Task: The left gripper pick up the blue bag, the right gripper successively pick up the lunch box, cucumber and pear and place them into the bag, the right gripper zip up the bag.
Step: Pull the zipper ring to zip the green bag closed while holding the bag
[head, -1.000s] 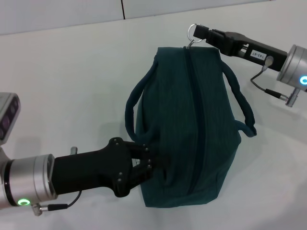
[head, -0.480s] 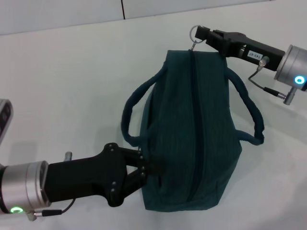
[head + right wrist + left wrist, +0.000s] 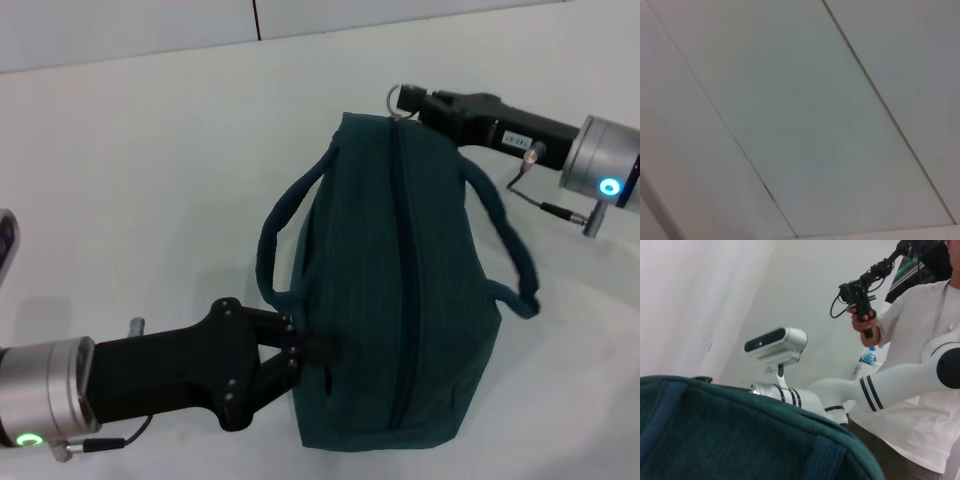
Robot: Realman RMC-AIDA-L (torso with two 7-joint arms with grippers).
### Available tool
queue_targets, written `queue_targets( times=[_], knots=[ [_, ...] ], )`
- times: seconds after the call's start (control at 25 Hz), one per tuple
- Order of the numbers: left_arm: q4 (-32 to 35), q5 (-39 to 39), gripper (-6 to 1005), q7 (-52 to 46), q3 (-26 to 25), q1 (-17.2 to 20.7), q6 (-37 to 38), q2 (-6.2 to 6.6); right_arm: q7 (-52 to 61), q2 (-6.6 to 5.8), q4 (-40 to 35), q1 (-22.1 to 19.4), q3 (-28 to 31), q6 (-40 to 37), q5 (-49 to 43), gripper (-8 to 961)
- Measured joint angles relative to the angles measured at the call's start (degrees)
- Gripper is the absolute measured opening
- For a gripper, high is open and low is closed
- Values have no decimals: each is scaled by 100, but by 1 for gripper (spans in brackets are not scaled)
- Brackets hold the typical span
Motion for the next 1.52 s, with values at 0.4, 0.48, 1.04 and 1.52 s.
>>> queue_targets(
  times=[0.4,0.48,1.04,1.52],
  knots=[
    [1,28,50,-6,-149,-39,-14,-9,61,-12,8,-147,-6,-287,-22,17],
    [1,32,48,-7,-149,-48,-2,-10,65,-52,15,-197,-2,-233,-26,17],
    [-2,11,67,-50,-356,-21,-73,-92,166,-188,-5,-443,17,-441,-121,18],
    [-27,21,169,-9,-757,3,-125,-101,-20,-221,-132,-866,197,-838,-144,52]
  ],
)
